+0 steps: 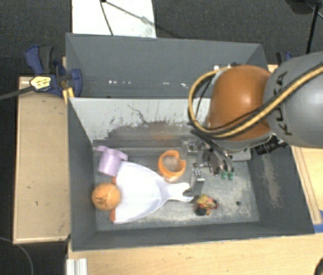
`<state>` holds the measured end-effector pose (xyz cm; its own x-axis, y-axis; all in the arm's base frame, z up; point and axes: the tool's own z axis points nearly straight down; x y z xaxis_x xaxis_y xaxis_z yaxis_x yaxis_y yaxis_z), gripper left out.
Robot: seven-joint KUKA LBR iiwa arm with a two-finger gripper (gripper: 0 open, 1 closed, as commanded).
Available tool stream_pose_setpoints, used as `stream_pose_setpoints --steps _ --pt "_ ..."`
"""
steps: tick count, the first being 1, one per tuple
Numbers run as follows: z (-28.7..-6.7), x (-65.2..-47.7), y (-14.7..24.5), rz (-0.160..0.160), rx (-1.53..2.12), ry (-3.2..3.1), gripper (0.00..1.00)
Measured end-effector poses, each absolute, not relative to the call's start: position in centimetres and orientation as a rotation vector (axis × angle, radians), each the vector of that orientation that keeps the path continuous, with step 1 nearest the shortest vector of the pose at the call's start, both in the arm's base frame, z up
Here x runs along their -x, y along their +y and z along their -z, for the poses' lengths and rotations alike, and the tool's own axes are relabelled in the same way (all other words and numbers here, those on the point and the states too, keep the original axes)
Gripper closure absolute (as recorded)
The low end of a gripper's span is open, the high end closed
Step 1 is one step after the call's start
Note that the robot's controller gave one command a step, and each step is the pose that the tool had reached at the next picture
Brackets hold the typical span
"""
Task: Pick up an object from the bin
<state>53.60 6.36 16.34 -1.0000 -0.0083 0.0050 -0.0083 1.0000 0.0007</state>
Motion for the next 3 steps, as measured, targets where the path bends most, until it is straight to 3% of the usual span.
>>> stream_pose_setpoints --steps 1,2,3 --pt "-16.8 -53.8 6.3 0.002 -0.01 -3.144 0.0" --pt "-10.2 -57.7 7.4 0.002 -0.104 -3.151 0.0" --pt "-8.8 -58.2 7.6 0.002 0.024 -3.151 0.0"
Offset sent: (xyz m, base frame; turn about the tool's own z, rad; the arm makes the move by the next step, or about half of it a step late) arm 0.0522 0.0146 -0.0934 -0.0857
